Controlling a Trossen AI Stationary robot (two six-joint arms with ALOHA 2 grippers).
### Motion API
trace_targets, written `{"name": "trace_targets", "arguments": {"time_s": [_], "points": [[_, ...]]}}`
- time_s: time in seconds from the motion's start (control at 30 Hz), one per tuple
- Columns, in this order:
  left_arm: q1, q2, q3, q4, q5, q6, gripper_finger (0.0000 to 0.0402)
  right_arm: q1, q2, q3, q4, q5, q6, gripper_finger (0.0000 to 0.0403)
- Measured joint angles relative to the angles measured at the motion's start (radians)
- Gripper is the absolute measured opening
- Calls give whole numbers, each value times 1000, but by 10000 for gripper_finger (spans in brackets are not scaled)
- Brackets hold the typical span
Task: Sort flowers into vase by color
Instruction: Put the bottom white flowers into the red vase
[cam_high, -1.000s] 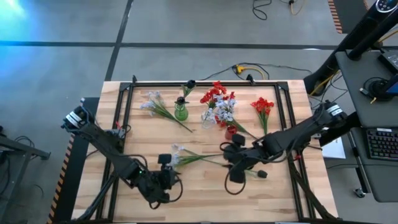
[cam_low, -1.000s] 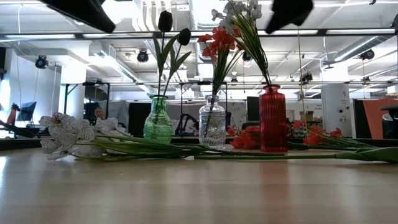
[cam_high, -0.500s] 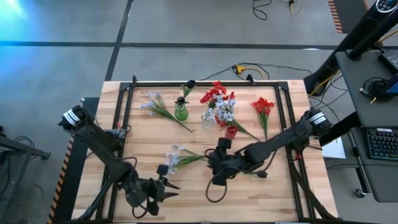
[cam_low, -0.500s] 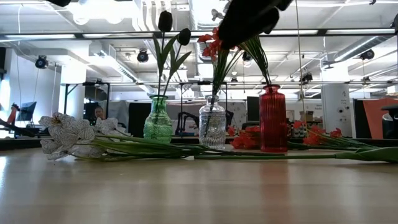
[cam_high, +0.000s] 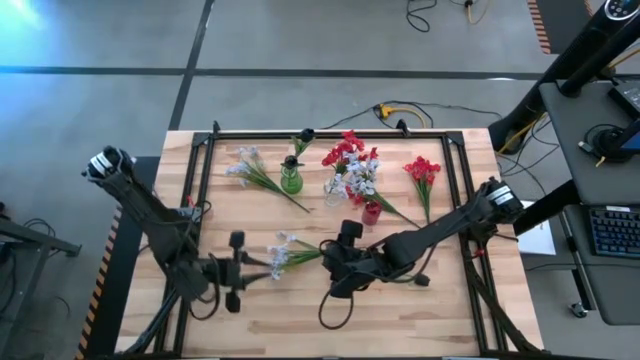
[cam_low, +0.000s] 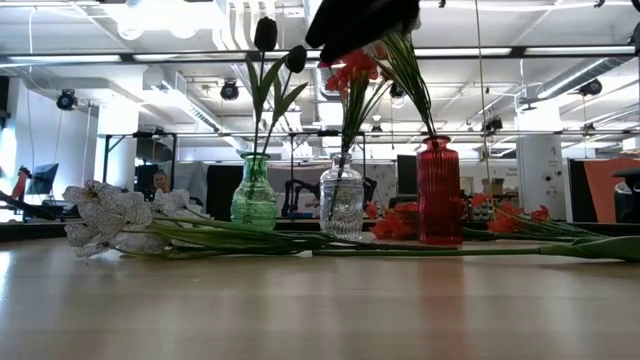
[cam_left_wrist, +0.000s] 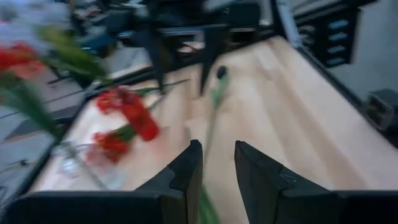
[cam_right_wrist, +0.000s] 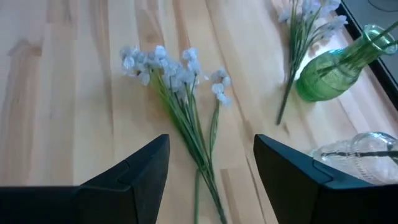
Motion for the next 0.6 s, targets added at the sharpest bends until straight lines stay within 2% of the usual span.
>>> {"name": "trace_targets", "arguments": {"time_s": [0.1,0.27,0.5,0.6], "points": [[1,-63,-44,5,-38,-2,77,0,-13,26,-30,26,18,226],[1,-133,-111,3,-39,-29,77,0,-20,95,-129,34,55,226],[1,-162,-143,3,-39,-24,77,0,-20,134,-273,35,104,226],[1,-161,-136,2,-39,-4,77,-4,-20,128,-279,43,101,226]]}}
